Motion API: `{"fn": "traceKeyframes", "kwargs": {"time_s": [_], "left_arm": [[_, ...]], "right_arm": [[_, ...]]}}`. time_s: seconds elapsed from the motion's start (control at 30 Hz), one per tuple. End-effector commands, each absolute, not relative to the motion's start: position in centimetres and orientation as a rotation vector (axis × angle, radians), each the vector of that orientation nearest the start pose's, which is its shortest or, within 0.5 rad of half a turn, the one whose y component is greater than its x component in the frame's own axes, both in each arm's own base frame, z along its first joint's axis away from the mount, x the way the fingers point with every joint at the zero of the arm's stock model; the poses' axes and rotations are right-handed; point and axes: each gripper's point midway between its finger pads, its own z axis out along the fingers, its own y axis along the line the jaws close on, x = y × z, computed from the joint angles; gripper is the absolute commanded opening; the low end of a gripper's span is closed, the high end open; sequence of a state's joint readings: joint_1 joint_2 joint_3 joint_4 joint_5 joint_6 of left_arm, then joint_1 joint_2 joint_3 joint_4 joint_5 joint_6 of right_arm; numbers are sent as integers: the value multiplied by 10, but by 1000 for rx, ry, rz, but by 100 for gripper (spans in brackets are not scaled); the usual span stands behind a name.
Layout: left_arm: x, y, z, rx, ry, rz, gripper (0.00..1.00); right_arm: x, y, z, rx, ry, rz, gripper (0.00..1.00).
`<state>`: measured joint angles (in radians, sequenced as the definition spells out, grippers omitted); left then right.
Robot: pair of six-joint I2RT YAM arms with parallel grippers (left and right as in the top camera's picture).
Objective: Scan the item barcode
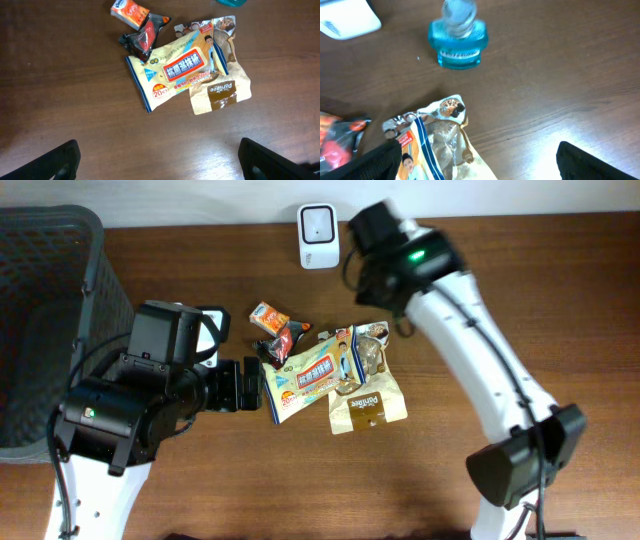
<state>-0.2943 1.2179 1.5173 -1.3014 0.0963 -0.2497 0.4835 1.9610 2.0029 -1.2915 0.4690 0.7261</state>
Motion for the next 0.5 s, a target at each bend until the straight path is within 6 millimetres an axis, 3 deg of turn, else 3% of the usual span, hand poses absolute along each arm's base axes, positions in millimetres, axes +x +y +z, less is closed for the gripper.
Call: {"fn": "traceKeyframes", "kwargs": {"time_s": [0.0, 0.2, 0.37, 0.47], "left_arm": [[261, -94, 287, 105, 2590, -311, 99], [261, -94, 287, 105, 2590, -312, 99], [261, -94, 287, 105, 2590, -311, 99], [261, -94, 287, 105, 2590, -312, 99]], "right_arm": [[427, 123, 180, 494, 2492, -394, 98], [451, 118, 132, 497, 2426, -340, 98], [479, 126, 119, 267, 2325, -348, 98], [485, 123, 115, 240, 2291, -361, 99]]}}
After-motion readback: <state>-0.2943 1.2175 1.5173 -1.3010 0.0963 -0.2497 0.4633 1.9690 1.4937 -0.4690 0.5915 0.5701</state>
